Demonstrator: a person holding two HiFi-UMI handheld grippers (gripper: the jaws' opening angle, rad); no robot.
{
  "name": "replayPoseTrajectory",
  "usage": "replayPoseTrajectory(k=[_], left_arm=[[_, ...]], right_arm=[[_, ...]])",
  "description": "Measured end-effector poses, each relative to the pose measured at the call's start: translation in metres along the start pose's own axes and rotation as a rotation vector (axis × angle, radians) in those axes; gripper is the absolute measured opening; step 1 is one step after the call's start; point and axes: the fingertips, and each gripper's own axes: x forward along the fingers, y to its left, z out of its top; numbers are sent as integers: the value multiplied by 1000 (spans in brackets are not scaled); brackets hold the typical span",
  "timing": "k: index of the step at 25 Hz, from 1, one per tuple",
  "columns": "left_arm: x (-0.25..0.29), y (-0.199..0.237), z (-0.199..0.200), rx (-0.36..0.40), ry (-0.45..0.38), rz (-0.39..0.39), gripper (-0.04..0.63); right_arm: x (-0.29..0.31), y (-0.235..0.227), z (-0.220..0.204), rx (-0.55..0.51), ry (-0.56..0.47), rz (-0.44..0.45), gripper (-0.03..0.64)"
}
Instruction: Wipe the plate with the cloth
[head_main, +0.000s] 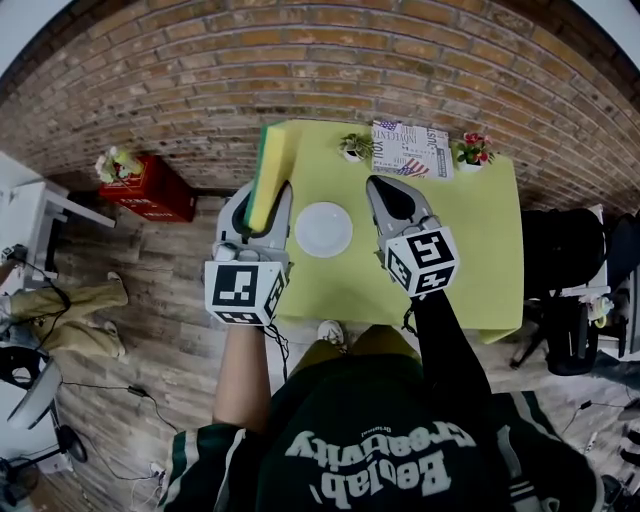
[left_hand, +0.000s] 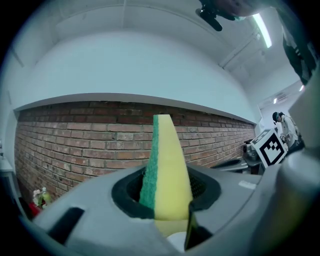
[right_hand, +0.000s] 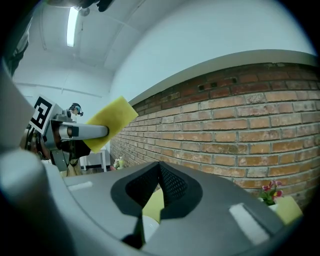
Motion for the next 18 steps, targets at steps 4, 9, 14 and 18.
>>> replayPoseTrajectory(k=[4, 9, 14, 18], left_arm=[[2, 2, -1, -6, 5, 9, 133], [6, -2, -5, -8, 19, 22, 133], [15, -10, -9, -22, 46, 30, 133], [24, -13, -10, -34, 63, 50, 133]], right_arm=[[1, -2, -1, 3, 2, 0, 14], [0, -8, -4, 12, 7, 13, 14], [5, -16, -4, 17, 6, 44, 14], [11, -26, 3, 19, -14, 69, 14]])
